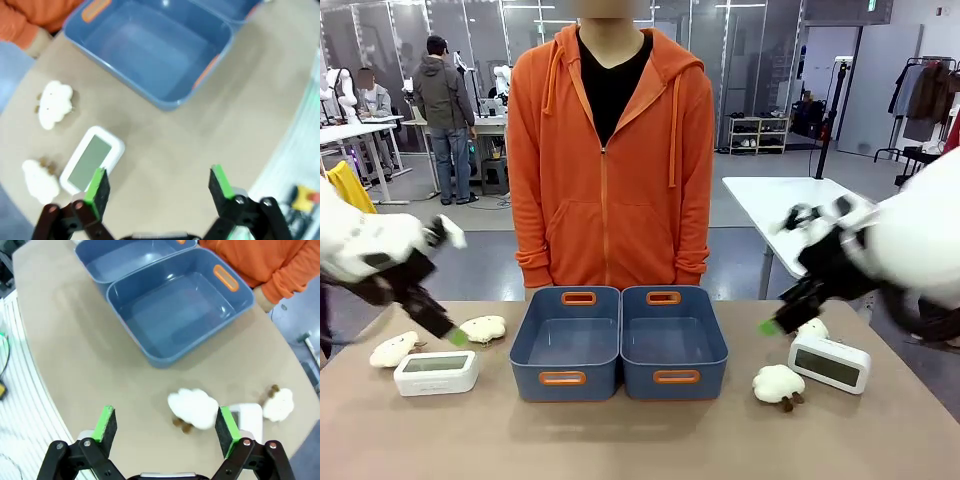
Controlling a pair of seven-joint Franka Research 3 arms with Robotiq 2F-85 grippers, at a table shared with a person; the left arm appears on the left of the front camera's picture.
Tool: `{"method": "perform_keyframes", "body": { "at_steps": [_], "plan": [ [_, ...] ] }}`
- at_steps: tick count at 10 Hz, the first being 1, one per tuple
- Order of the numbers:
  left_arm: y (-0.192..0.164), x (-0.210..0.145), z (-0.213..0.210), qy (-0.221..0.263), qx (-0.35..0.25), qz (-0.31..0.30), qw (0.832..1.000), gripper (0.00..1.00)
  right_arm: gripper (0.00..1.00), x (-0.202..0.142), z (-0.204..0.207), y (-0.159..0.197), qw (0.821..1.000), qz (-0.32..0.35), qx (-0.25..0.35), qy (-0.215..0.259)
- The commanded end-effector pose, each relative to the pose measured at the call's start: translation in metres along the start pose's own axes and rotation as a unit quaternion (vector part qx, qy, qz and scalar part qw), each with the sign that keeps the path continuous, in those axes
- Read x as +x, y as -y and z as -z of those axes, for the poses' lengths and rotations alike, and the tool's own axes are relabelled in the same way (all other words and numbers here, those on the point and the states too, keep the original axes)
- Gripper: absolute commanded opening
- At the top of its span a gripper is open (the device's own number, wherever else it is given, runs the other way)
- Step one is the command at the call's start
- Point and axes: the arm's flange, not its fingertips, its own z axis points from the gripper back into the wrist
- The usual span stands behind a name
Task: Sort the digital clocks into the basket.
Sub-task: Pick up the Digital clock from the table and place it into the empty Plastic storage basket.
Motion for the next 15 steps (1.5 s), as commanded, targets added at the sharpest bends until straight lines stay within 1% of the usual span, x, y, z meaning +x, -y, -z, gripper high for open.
{"method": "perform_keyframes", "body": {
  "at_steps": [1, 2, 3, 4, 5, 6, 7, 9, 10, 11, 15],
  "plan": [
    [-0.019, -0.027, -0.060, 0.017, -0.017, 0.031, 0.999, 1.00, 1.00, -0.028, -0.059, 0.024, 1.000, -0.006, -0.010, 0.020],
    [-0.024, -0.044, -0.075, 0.042, -0.006, 0.019, 0.999, 1.00, 1.00, -0.045, -0.079, 0.034, 0.999, 0.017, -0.026, 0.039],
    [-0.030, -0.063, -0.088, 0.064, 0.004, -0.008, 0.998, 1.00, 1.00, -0.061, -0.092, 0.038, 0.997, 0.041, -0.035, 0.053],
    [-0.036, -0.079, -0.094, 0.101, -0.009, -0.014, 0.995, 1.00, 1.00, -0.072, -0.100, 0.042, 0.996, 0.049, -0.042, 0.064],
    [-0.040, -0.094, -0.094, 0.132, -0.007, -0.017, 0.991, 1.00, 1.00, -0.081, -0.105, 0.045, 0.995, 0.058, -0.045, 0.072],
    [-0.044, -0.105, -0.095, 0.157, -0.012, -0.033, 0.987, 1.00, 1.00, -0.088, -0.109, 0.045, 0.994, 0.063, -0.046, 0.078],
    [-0.044, -0.115, -0.097, 0.157, 0.002, -0.056, 0.986, 1.00, 1.00, -0.092, -0.112, 0.044, 0.993, 0.075, -0.047, 0.079],
    [-0.042, -0.113, -0.095, 0.168, 0.017, -0.070, 0.983, 1.00, 1.00, -0.093, -0.109, 0.047, 0.991, 0.084, -0.050, 0.088],
    [-0.046, -0.109, -0.092, 0.194, 0.030, -0.106, 0.975, 1.00, 1.00, -0.093, -0.099, 0.052, 0.987, 0.119, -0.052, 0.094],
    [-0.061, -0.109, -0.116, 0.156, -0.002, -0.071, 0.985, 1.00, 1.00, -0.084, -0.121, 0.055, 0.992, 0.089, -0.052, 0.076],
    [-0.061, -0.109, -0.116, 0.156, -0.002, -0.071, 0.985, 1.00, 1.00, -0.084, -0.121, 0.055, 0.992, 0.089, -0.052, 0.076]
  ]
}}
